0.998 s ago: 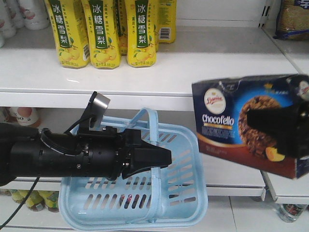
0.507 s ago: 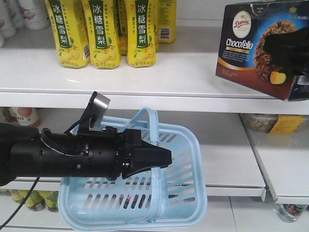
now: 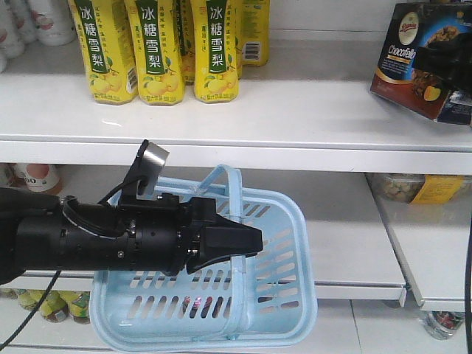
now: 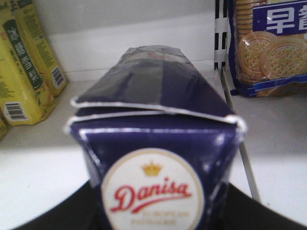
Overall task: Left arm holds basket, right arm returns cookies
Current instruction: 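Lower the box onto the upper shelf and open the right gripper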
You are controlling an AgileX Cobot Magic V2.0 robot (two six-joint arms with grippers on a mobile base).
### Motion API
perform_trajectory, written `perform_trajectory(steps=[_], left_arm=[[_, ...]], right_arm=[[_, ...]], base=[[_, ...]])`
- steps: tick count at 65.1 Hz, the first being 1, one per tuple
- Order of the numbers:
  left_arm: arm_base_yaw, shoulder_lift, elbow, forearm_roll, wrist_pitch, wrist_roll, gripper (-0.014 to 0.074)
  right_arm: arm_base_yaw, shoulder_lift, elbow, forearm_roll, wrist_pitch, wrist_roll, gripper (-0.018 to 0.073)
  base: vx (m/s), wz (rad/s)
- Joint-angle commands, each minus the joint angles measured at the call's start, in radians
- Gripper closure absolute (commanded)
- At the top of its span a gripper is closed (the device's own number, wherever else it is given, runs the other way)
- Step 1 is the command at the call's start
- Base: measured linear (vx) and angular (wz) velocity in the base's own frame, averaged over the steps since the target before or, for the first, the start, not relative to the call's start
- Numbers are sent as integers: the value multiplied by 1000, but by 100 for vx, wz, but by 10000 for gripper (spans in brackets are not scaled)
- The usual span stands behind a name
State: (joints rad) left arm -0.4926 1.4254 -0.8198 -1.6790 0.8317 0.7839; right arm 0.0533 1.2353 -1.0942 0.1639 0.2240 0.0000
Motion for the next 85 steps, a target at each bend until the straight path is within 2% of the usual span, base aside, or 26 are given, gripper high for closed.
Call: perform_trajectory(steps=[1,13,26,33,54,60,70,85], left_arm=[[-5,-36,-32,-100,42,8,599],[-5,-36,-32,-100,42,8,599],[-5,-36,-32,-100,42,8,599],[-5,-36,-32,-100,42,8,599],[-5,-36,-32,-100,42,8,599],[-5,-36,-32,-100,42,8,599],[-5,-36,-32,-100,42,8,599],[-5,-36,-32,-100,42,8,599]], right_arm=[[-5,6,-36,-2,-117,-18,447],[-3,73,-36,-7,-209,-29,435],[-3,134,-36,-9,-255,-116,381],[-3,151,-36,-9,-272,-148,312],[-3,148,-36,-9,-246,-149,-8],[-3,139,-36,-9,-236,-149,-54],[-3,108,-36,-9,-224,-149,-59],[-4,41,-36,-9,-134,-157,-20]], base=[[0,0],[0,0],[0,0],[0,0],[0,0],[0,0],[0,0],[0,0]])
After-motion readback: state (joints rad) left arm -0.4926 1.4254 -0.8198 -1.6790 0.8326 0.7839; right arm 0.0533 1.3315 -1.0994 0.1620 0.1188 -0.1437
